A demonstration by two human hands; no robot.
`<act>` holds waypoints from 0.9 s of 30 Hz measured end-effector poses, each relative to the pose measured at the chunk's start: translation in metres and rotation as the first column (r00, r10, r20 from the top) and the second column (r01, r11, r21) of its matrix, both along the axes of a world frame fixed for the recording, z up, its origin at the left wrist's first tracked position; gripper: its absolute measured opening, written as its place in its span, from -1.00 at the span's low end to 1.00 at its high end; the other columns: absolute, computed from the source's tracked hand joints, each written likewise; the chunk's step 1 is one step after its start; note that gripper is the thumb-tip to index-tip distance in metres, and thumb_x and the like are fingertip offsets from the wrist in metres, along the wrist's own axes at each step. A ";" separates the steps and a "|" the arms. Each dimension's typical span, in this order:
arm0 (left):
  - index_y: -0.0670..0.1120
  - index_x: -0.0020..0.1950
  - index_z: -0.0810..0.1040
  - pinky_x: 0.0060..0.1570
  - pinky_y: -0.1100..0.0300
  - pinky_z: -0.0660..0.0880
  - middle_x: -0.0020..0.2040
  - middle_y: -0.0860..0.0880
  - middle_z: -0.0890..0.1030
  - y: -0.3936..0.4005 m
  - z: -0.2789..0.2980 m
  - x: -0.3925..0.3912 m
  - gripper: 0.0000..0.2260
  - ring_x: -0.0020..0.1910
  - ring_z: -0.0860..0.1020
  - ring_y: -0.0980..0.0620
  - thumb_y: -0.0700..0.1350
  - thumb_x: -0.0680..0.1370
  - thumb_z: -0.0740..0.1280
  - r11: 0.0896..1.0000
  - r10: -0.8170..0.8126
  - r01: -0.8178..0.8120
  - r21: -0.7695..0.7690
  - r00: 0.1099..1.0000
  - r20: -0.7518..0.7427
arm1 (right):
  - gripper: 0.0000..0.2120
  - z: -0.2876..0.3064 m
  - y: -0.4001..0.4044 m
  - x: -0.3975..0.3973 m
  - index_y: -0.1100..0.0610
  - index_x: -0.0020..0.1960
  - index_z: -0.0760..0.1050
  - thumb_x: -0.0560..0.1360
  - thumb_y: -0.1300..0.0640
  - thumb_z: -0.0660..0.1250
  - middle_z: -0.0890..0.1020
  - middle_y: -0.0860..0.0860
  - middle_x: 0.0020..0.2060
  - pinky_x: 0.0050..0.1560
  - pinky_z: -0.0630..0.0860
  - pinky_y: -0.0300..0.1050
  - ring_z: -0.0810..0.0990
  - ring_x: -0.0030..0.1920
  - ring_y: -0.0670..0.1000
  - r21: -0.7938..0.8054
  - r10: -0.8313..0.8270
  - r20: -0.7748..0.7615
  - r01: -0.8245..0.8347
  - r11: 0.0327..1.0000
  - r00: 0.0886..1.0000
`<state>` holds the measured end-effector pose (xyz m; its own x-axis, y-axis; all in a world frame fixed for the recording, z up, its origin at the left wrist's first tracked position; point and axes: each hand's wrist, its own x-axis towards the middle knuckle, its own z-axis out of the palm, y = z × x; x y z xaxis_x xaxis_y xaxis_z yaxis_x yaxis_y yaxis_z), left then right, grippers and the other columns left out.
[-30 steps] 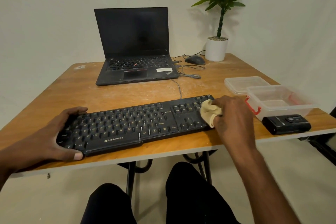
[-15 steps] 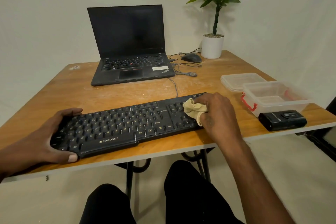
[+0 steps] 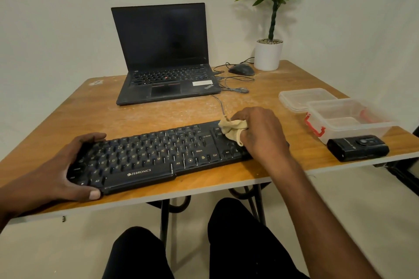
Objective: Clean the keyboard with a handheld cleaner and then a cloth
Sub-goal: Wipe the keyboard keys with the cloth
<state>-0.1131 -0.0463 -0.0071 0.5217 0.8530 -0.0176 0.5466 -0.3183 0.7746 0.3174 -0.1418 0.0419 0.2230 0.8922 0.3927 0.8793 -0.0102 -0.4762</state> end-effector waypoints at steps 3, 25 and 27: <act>0.37 0.54 0.29 0.27 -0.17 0.54 0.43 0.14 0.48 -0.001 0.000 0.001 0.18 0.34 0.55 -0.04 0.32 -0.02 0.75 1.000 0.007 -0.006 -0.002 1.000 0.029 | -0.67 0.003 0.006 0.026 0.11 0.21 0.65 0.50 0.34 0.38 0.71 0.11 0.03 -0.20 0.42 -0.15 0.56 -0.18 0.04 0.003 -0.221 -0.018 0.221 0.975 0.975; 0.42 0.53 0.29 0.28 -0.20 0.52 0.43 0.12 0.50 -0.001 0.002 0.000 0.18 0.34 0.56 -0.08 0.30 -0.03 0.76 1.000 0.003 -0.003 -0.011 1.000 0.009 | -0.70 0.005 0.038 0.000 0.09 0.18 0.67 0.49 0.31 0.42 0.72 0.09 0.00 -0.10 0.54 -0.07 0.60 -0.14 0.07 -0.013 -0.049 -0.007 0.049 0.999 0.999; 0.40 0.54 0.29 0.28 -0.19 0.52 0.43 0.14 0.50 -0.001 0.001 -0.001 0.19 0.34 0.56 -0.07 0.30 -0.02 0.76 1.000 -0.003 0.003 -0.005 1.000 0.009 | -0.64 0.004 0.041 -0.006 0.06 0.22 0.65 0.48 0.33 0.41 0.71 0.09 0.05 -0.08 0.54 -0.06 0.62 -0.07 0.09 -0.017 -0.015 0.011 0.015 1.000 1.000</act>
